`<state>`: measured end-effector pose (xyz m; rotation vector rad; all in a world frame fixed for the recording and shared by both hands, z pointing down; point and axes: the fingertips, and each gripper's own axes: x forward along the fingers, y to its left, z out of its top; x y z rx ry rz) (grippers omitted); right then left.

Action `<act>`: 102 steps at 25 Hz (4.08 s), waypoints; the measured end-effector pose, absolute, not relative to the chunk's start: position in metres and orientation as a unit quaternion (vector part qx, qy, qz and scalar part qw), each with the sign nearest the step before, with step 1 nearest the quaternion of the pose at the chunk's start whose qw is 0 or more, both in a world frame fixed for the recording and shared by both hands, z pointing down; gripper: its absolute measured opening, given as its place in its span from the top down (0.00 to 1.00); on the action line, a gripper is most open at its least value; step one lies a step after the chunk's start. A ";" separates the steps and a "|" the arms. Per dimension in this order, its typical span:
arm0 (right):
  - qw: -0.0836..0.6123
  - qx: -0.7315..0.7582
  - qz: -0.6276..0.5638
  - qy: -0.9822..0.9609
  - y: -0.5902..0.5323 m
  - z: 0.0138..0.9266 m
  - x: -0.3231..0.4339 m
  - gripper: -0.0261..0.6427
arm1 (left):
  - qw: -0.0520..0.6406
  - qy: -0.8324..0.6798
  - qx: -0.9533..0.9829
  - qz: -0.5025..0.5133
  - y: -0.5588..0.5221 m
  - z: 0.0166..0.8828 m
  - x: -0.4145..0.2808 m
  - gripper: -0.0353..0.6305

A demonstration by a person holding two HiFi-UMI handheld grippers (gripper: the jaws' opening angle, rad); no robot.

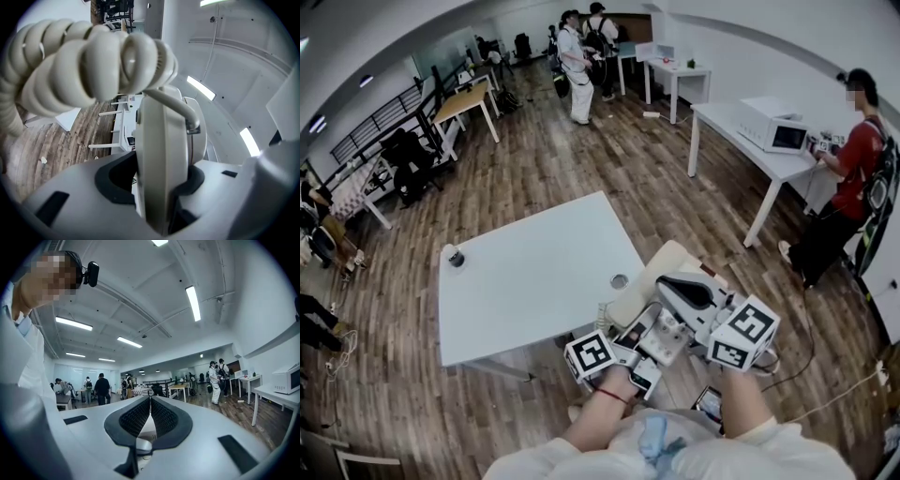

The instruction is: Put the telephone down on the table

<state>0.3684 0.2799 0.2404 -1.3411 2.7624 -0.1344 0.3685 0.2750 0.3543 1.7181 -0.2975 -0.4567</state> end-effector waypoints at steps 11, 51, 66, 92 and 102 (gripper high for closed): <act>0.042 -0.425 -0.053 0.903 0.273 0.244 0.373 0.91 | 0.627 -0.139 0.737 -0.209 0.265 0.358 0.370 0.69; 0.046 -0.363 -0.062 0.928 0.129 0.247 0.206 0.91 | 0.620 -0.199 0.716 -0.252 0.122 0.374 0.192 0.69; 0.036 -0.342 -0.080 0.935 0.009 0.252 0.113 0.91 | 0.626 -0.224 0.692 -0.281 0.009 0.381 0.092 0.69; 0.014 -0.376 -0.108 0.920 -0.065 0.266 0.020 0.91 | 0.629 -0.234 0.675 -0.307 -0.078 0.391 -0.020 0.69; 0.002 -0.363 -0.157 0.918 -0.085 0.298 0.033 0.91 | 0.607 -0.275 0.668 -0.331 -0.098 0.403 -0.028 0.69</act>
